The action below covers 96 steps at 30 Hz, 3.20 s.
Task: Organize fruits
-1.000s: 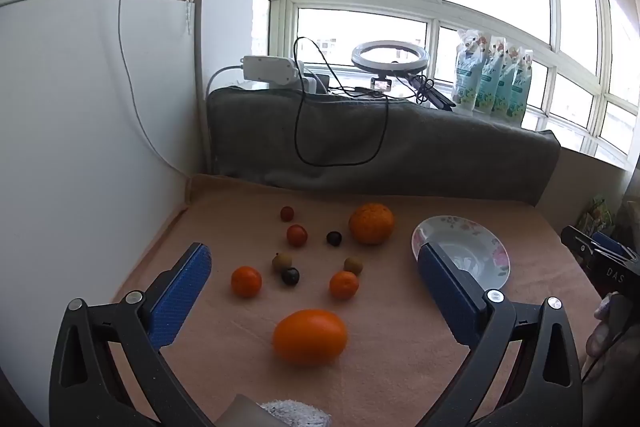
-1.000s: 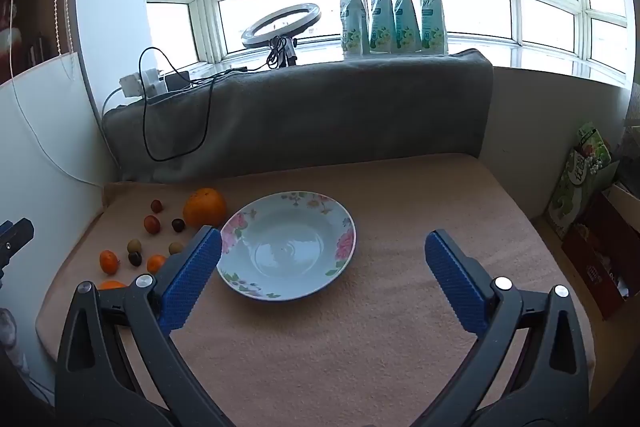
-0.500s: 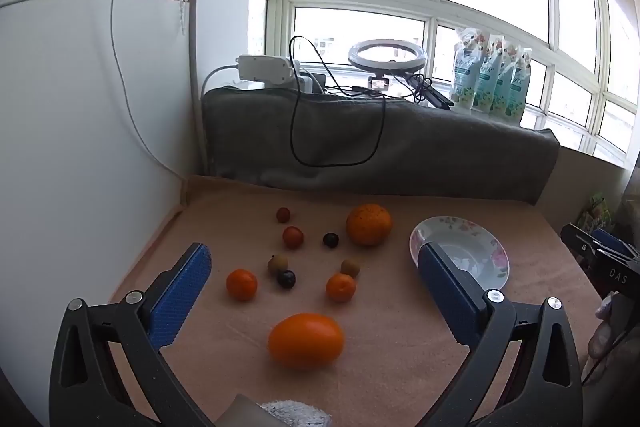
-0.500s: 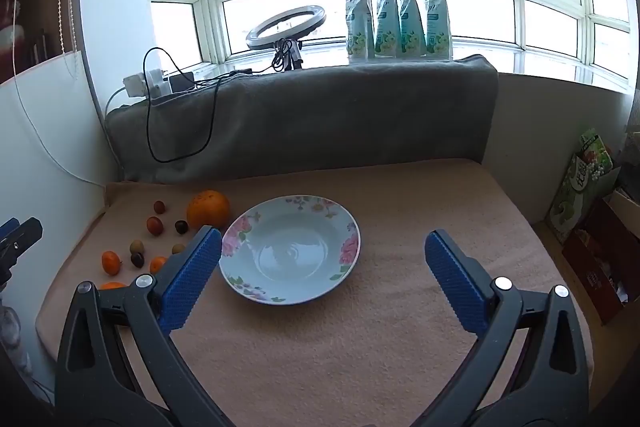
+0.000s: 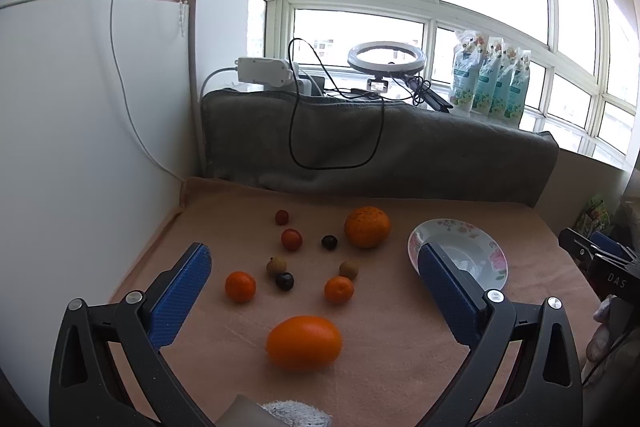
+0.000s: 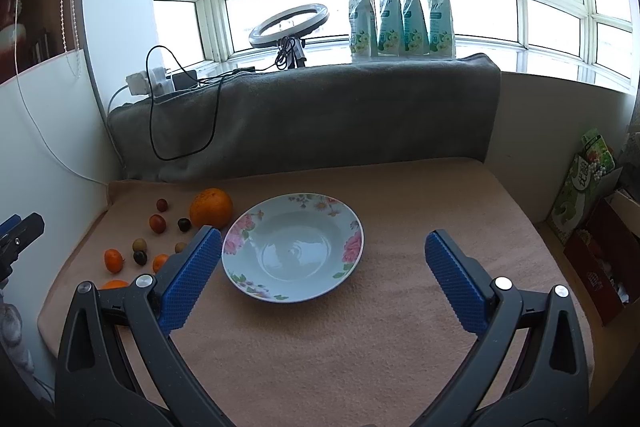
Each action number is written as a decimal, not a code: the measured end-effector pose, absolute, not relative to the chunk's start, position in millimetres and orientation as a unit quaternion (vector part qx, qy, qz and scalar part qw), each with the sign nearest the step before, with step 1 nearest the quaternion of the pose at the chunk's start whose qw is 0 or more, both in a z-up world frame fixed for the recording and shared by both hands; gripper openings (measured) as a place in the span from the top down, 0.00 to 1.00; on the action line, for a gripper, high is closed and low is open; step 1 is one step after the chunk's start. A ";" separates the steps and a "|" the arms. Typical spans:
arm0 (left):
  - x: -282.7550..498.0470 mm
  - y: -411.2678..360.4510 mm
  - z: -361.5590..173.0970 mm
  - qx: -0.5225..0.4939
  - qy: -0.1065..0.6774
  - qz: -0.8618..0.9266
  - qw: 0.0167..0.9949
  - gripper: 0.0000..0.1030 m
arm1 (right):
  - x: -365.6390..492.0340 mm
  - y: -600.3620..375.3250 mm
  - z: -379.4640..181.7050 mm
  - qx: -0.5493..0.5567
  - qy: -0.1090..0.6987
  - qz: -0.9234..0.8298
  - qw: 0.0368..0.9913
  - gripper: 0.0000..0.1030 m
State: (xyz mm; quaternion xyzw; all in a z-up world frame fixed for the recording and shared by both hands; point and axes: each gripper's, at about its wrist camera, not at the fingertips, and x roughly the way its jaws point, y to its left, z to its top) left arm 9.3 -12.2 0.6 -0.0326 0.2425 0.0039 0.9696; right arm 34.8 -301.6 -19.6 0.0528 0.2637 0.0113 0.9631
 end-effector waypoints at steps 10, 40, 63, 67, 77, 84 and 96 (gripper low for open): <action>10.4 -13.9 -0.9 -0.031 0.245 0.001 0.969 0.01 | 36.5 -303.0 -22.6 0.056 0.267 0.010 0.962 0.00; 14.0 -12.0 -4.3 -0.035 0.251 -0.003 0.967 0.01 | 43.1 -298.8 -28.4 0.057 0.278 0.017 0.959 0.00; 13.1 7.2 -28.1 -0.052 0.276 -0.001 0.960 0.01 | 56.8 -275.4 -36.9 0.059 0.305 0.085 0.947 0.00; 9.8 17.1 -40.0 -0.059 0.289 0.002 0.956 0.01 | 66.3 -260.7 -43.2 0.056 0.317 0.119 0.939 0.00; 8.9 44.2 -75.7 -0.113 0.347 -0.007 0.931 0.01 | 94.1 -213.2 -76.6 0.050 0.377 0.212 0.900 0.00; 11.6 44.3 -95.9 -0.143 0.378 -0.042 0.914 0.14 | 112.3 -181.9 -102.0 0.061 0.429 0.269 0.860 0.00; 21.9 44.6 -123.2 -0.176 0.407 -0.081 0.892 0.23 | 129.2 -134.5 -123.5 0.081 0.476 0.334 0.809 0.02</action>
